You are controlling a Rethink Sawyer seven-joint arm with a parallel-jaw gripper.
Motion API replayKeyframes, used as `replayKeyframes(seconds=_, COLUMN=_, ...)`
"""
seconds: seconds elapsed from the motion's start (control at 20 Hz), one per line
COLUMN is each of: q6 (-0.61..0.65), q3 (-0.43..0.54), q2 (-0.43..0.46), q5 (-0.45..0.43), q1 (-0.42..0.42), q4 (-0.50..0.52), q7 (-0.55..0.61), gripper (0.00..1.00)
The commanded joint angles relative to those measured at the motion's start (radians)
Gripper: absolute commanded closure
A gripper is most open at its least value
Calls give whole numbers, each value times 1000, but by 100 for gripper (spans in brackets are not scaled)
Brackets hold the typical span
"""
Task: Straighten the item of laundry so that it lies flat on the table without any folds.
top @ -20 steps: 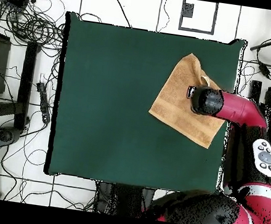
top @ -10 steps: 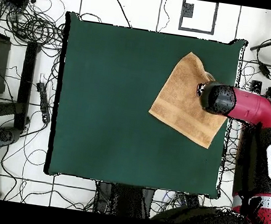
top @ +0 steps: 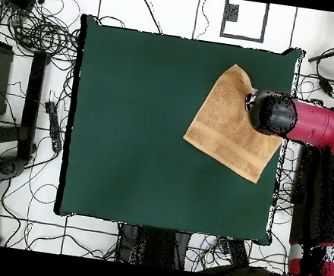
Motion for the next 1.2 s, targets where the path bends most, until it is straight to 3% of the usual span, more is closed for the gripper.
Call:
replayKeyframes(seconds=0.05, q6=23, q3=127, q2=71, q5=-58, q1=17, q4=37, q7=-279, gripper=0)
replayKeyframes(seconds=0.35, q6=59, q3=64, q2=72, q5=6, q1=44, q4=57, q7=-51, gripper=0)
replayKeyframes(seconds=0.8, q6=-7, q3=-82, q2=75, q5=95, q1=112, q4=73, q7=344, gripper=0)
replayKeyframes(seconds=1.2, q6=-83, q3=-165, q2=56, q5=137, q1=162, q4=142, q7=404, gripper=0)
